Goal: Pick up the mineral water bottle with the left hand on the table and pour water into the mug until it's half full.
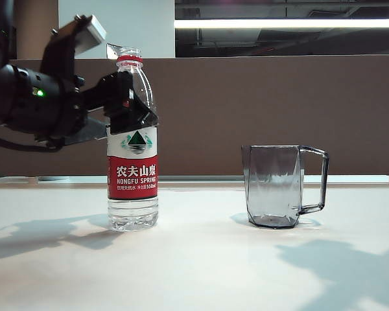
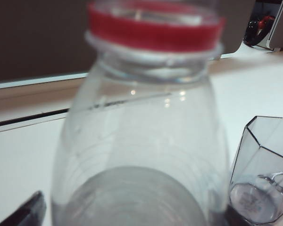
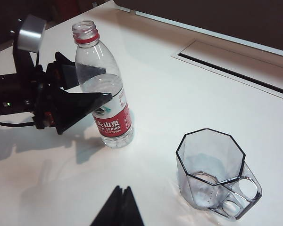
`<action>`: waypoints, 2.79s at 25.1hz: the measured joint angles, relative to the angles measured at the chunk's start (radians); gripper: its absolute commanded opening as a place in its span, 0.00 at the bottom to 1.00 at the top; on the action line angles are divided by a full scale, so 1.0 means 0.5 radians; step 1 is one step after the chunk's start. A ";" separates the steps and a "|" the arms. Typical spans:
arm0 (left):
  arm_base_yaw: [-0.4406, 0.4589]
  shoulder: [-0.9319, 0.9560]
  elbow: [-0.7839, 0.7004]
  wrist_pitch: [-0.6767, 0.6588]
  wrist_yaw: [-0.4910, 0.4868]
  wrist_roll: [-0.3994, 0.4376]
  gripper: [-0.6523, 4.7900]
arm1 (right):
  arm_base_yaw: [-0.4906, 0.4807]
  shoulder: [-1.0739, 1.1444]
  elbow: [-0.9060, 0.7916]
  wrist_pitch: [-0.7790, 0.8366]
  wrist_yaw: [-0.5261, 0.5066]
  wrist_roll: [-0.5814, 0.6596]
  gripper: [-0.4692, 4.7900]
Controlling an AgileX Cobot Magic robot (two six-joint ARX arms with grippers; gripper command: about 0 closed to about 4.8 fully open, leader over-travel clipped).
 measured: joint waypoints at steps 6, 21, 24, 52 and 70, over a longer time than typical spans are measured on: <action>-0.001 0.097 0.075 0.000 0.001 -0.006 0.92 | 0.000 0.000 0.000 0.000 0.000 0.000 0.07; -0.051 0.198 0.085 -0.004 0.000 -0.006 0.92 | 0.000 0.000 0.000 0.000 0.001 0.000 0.07; -0.050 0.197 0.085 0.002 0.000 -0.006 0.92 | 0.000 0.000 0.000 0.000 0.000 0.000 0.07; -0.050 0.198 0.085 -0.001 -0.008 -0.003 0.45 | 0.000 0.000 0.000 0.000 0.000 0.000 0.07; -0.050 0.301 0.762 -0.518 -0.007 0.227 0.45 | 0.000 0.000 0.000 0.000 0.000 0.000 0.07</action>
